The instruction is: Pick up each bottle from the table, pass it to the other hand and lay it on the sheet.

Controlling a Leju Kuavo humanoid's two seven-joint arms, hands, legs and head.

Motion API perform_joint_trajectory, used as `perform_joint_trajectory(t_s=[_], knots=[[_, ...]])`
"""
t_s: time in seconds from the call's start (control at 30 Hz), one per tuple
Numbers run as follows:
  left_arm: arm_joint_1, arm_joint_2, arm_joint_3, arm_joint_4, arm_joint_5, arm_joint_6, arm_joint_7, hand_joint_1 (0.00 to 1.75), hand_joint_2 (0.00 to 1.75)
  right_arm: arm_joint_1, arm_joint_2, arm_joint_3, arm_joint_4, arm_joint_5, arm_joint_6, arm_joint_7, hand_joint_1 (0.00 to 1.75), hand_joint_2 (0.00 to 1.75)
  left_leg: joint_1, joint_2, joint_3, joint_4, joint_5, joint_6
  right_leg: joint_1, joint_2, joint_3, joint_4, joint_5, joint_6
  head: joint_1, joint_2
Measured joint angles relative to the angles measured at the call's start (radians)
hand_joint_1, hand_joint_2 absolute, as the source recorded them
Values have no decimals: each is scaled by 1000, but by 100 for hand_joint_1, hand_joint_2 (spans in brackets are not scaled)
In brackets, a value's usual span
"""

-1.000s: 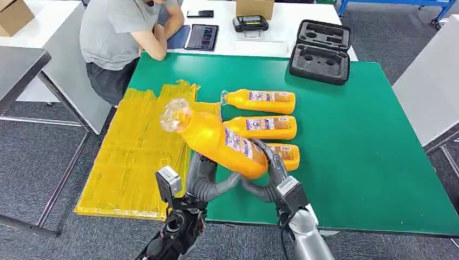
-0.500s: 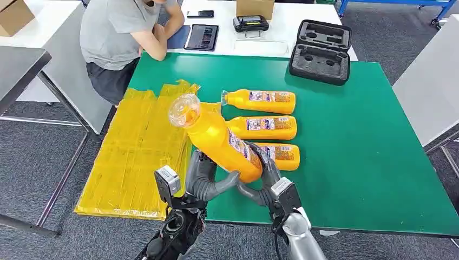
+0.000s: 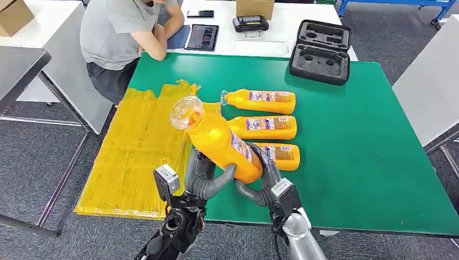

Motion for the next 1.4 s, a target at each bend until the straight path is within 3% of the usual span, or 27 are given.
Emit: perform_joint_trajectory(t_s=[0.23, 0.3, 0.53, 0.73, 1.17, 1.3, 1.4], knots=[[-3, 0, -10, -5, -6, 14, 0, 175, 175, 0, 0, 0, 0, 0, -2, -2, 175, 175, 0, 0, 0, 0, 0, 0, 0, 0, 0, 0, 0, 0, 0, 0], [-3, 0, -12, -7, -6, 16, 0, 175, 175, -1, 0, 0, 0, 0, -3, -2, 0, 175, 0, 0, 0, 0, 0, 0, 0, 0, 0, 0, 0, 0, 0, 0], [-4, 0, -18, -17, -11, 35, 0, 175, 175, -2, -1, -2, 2, -10, -6, 5, 0, 175, 0, 0, 0, 0, 0, 0, 0, 0, 0, 0, 0, 0, 0, 0], [-13, 8, -27, -25, -55, 197, 0, 175, 175, 10, -13, -30, -4, 2, -54, 10, 0, 175, 0, 0, 0, 0, 0, 0, 0, 0, 0, 0, 0, 0, 0, 0], [-56, 127, -69, 0, -178, 506, 0, 175, 175, 73, -38, -126, -21, 10, -93, 0, 0, 175, 0, 0, 0, 0, 0, 0, 0, 0, 0, 0, 0, 0, 0, 0], [-92, 165, -63, 92, -339, 701, 0, 175, 175, 96, -38, -143, -45, 18, -94, 0, 0, 175, 0, 0, 0, 0, 0, 0, 0, 0, 0, 0, 0, 0, 0, 0], [-109, 190, -53, 138, -353, 708, 3, 175, 175, 111, -38, -150, -56, 18, -94, 0, 0, 175, 0, 0, 0, 0, 0, 0, 0, 0, 0, 0, 0, 0, 0, 0]])
